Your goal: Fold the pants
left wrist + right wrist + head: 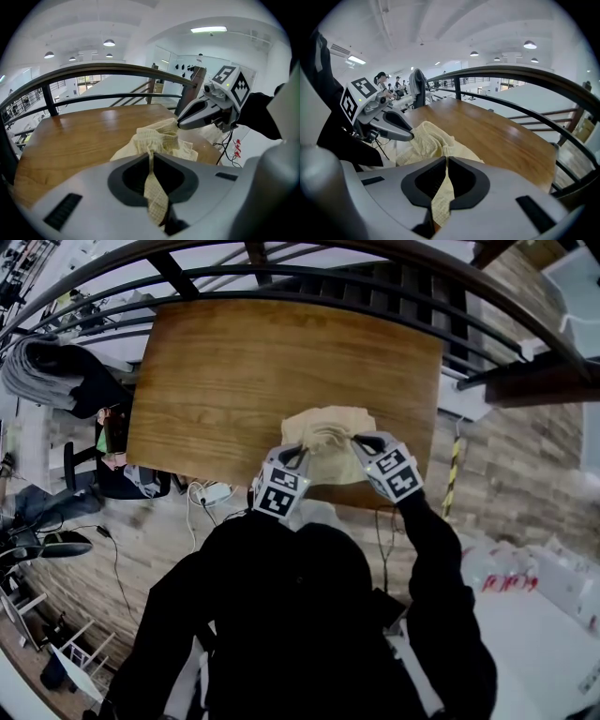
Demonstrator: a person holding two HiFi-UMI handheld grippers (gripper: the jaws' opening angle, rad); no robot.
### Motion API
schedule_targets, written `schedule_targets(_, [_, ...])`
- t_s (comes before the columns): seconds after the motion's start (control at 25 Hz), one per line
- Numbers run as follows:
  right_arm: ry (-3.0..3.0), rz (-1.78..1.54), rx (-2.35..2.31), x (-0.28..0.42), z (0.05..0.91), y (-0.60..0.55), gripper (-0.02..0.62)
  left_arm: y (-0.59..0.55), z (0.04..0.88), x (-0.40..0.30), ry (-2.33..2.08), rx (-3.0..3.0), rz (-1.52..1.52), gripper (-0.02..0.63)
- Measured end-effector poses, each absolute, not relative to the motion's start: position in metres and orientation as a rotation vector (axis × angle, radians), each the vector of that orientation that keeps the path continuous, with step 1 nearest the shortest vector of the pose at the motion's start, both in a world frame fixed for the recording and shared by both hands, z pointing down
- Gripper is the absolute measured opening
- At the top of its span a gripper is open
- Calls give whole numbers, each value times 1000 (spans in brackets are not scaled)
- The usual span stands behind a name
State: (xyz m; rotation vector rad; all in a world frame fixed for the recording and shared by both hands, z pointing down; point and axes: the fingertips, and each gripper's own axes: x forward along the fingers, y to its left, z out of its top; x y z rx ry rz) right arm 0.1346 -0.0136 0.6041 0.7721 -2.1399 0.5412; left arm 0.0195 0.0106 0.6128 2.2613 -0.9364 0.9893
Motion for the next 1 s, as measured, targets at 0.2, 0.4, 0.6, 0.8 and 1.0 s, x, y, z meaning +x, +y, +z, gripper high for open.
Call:
schedule_targets(0.2, [-2120,498,757,132,619,13,18,32,633,23,-898,2304,1081,26])
schedule_targets(0.4, [-2085,486,725,131,640,33,18,56,652,24,-825,2322,1180,26])
schedule_targets(0.6, [-2027,526,685,134,663,59,20,78,666,24,-733,2315,1242,58])
schedule_targets(0.8, [-1995,601,642,135,675,81,20,92,670,22,-663,2306,1261,91])
schedule_targets(1.0, [-2006,638,688,136,670,80,20,95,661,17,-656,2303,1238,98])
